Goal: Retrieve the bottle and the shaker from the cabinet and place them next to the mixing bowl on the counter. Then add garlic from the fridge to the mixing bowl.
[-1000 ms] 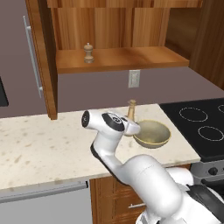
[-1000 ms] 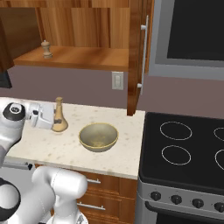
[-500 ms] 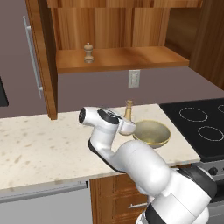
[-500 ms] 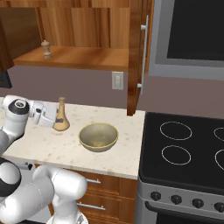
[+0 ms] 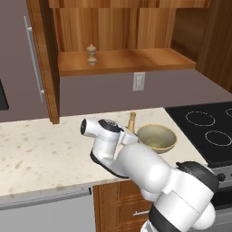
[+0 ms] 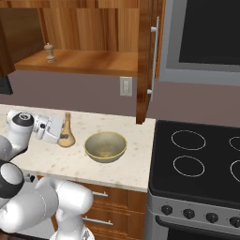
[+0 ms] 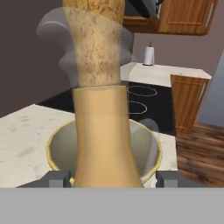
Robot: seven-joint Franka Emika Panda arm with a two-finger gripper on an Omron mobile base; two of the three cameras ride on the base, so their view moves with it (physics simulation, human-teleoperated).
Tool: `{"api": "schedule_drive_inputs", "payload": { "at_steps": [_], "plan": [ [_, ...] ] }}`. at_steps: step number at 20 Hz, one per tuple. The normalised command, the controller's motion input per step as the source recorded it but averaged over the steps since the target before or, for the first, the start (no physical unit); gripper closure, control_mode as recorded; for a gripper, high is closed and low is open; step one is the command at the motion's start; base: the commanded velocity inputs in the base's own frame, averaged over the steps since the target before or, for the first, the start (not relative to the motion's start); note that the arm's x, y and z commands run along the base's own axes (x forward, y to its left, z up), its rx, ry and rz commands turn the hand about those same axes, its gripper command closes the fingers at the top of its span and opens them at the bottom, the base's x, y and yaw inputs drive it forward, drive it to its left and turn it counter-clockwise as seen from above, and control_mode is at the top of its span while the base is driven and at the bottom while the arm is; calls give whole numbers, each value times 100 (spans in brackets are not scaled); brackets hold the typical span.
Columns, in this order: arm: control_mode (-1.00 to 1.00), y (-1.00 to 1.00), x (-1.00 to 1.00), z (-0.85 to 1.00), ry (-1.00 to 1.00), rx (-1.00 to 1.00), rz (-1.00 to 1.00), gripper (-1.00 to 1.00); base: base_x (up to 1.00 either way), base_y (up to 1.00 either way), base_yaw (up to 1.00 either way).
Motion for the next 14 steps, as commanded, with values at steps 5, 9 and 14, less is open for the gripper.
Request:
{"api": "schedule_drive_inputs", "payload": {
  "at_steps": [5, 9, 14],
  "plan": [
    [-100, 0, 0, -27, 0, 0, -4, 100, 0, 0, 0],
    [-100, -1, 0, -30, 0, 0, -4, 100, 0, 0, 0],
    [-100, 0, 0, -22, 0, 0, -3, 100, 0, 0, 0]
  ]
}}
